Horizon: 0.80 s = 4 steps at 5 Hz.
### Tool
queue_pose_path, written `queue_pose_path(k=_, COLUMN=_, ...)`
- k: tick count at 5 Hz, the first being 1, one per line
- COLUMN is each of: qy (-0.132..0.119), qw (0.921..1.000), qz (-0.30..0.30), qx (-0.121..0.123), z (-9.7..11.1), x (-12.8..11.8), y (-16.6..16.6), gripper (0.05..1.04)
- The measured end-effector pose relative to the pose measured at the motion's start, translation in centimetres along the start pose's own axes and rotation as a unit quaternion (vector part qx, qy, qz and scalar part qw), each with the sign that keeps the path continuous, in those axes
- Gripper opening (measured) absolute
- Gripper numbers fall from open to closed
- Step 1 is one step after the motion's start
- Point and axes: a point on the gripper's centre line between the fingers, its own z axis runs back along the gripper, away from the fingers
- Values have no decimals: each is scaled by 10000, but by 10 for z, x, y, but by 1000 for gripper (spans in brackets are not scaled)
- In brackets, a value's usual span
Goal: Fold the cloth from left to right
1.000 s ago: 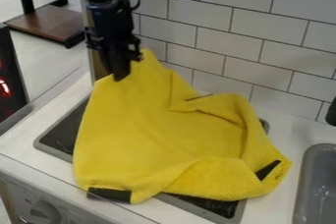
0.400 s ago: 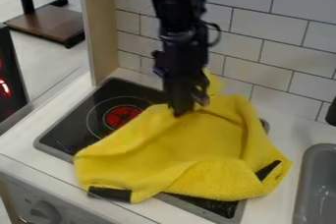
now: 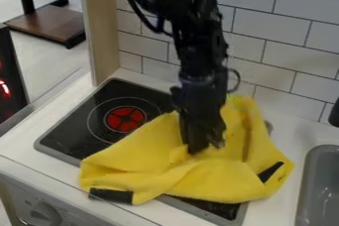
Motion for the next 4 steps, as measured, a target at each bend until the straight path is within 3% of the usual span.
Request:
queue_pose_path(k=1, qy=21, qw=10000, qz=-78, qx=14, z=-4, x=1, y=-3, gripper=80)
queue_pose_path(k=2, qy=61, qw=9999, qz=-50, qx=-125, z=-4, x=0, y=-7, gripper=245)
queue_pose_path(k=4, qy=76, qw=9991, qz=6, qx=-406, z=6, x=5, y=-4, gripper=855)
